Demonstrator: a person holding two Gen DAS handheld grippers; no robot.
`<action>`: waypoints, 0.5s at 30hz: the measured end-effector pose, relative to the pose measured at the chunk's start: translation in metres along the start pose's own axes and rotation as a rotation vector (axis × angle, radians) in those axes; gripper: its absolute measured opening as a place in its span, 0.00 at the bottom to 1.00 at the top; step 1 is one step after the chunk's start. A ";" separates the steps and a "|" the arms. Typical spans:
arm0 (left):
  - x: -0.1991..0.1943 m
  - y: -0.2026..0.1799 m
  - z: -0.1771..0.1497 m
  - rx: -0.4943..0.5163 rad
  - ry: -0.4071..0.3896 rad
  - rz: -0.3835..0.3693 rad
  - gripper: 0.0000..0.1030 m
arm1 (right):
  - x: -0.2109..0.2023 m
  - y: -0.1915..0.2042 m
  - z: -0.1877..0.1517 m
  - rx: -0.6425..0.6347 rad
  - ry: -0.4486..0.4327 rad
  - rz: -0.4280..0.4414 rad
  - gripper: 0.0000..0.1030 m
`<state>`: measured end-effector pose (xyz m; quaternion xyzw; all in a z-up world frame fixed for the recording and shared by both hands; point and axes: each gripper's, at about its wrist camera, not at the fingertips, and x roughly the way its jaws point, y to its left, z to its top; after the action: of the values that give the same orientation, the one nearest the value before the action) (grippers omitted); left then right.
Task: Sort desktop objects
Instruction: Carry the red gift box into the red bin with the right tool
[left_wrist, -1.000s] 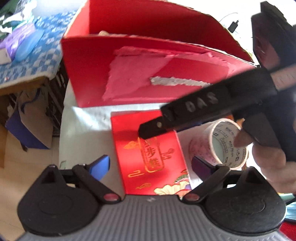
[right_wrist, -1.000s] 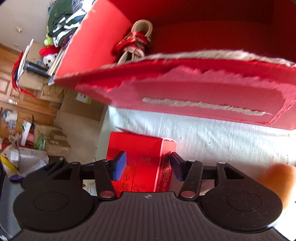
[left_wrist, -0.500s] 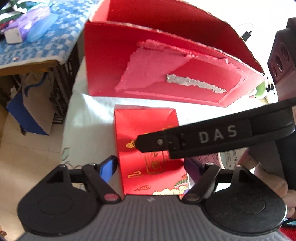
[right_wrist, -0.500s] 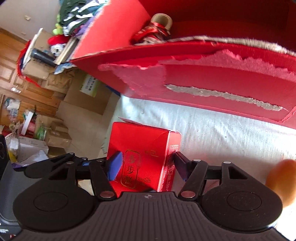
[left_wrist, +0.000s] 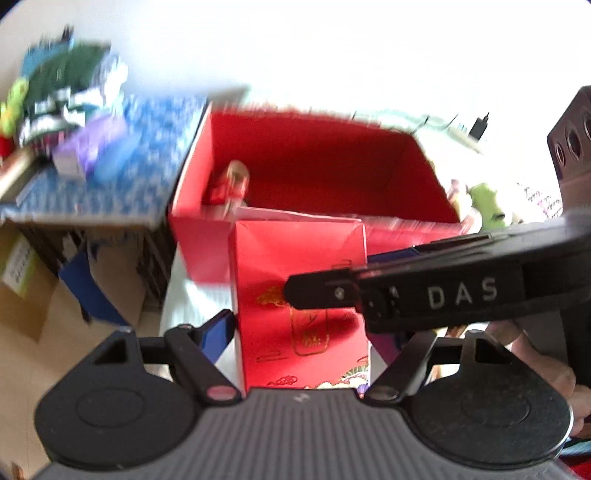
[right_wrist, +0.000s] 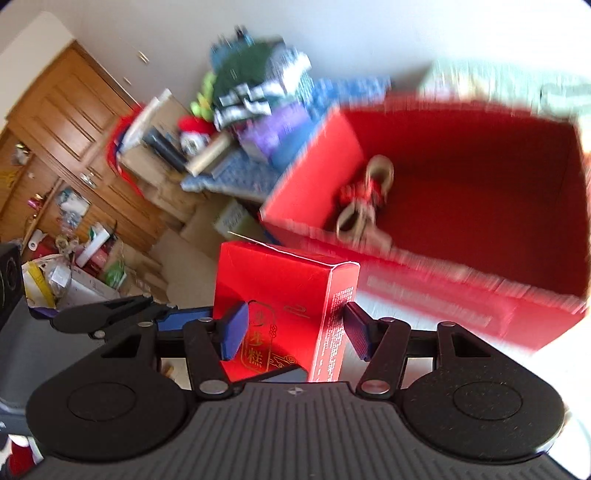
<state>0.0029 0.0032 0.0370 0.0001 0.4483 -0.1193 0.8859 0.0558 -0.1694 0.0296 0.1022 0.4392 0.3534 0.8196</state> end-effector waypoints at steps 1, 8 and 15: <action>-0.005 -0.007 0.008 0.014 -0.027 0.004 0.76 | -0.007 -0.001 0.006 -0.013 -0.027 -0.001 0.58; -0.009 -0.048 0.078 0.133 -0.164 0.034 0.76 | -0.033 -0.031 0.059 -0.017 -0.172 -0.025 0.58; 0.042 -0.058 0.134 0.164 -0.116 0.010 0.76 | 0.002 -0.073 0.089 0.054 -0.137 -0.078 0.58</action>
<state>0.1210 -0.0765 0.0905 0.0681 0.3850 -0.1512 0.9079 0.1630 -0.2085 0.0466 0.1313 0.3950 0.3014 0.8578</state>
